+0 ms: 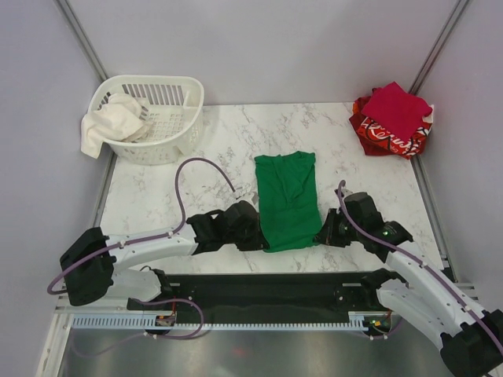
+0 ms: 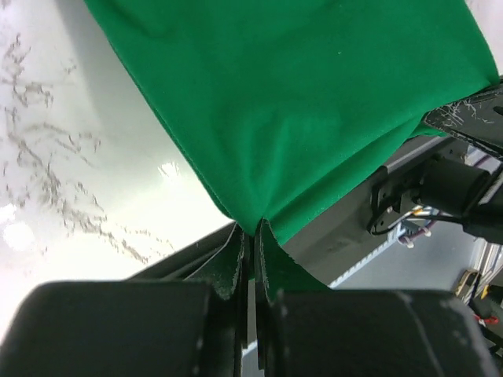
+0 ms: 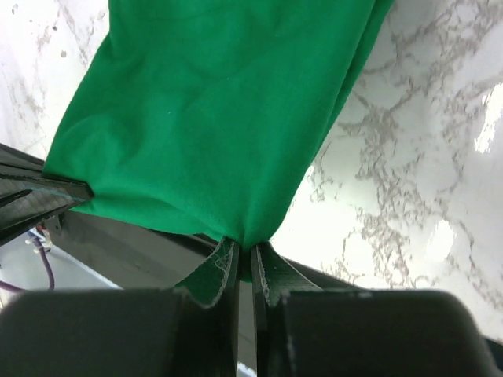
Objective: Fold and stack the t-shirts
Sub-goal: Fold the tshirt
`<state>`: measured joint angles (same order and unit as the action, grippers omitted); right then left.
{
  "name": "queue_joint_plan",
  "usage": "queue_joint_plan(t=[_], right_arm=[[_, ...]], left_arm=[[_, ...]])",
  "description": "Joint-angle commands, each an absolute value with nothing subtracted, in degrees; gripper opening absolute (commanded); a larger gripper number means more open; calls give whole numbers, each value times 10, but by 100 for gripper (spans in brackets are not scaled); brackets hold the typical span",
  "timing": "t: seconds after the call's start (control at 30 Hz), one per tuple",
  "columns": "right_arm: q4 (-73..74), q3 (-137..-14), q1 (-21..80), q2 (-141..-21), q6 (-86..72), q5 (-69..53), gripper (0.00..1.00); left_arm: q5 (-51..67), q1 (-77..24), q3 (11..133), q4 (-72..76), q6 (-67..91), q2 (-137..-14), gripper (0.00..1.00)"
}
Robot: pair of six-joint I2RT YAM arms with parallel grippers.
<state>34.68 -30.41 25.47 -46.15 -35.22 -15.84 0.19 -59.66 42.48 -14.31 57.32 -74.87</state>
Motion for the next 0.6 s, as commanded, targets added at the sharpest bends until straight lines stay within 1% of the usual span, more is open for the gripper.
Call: queue_joint_plan(t=[0.0,0.13,0.27,0.57], right_arm=[[419,-351,257,-421,-374,-138,0],[436,-392,257,-420,-381,-136,0],[443,-442,256,-451,-373,-120,0],[455,-583,257,-573,-322,-63,0]], left_arm=[[-42,-613,439,-206,609,-689,2],[-64,-612,492,-263,585,-655,2],[-75,-599,547,-296,549,-656,2],[-5,-500,641,-308,477,-718,2]])
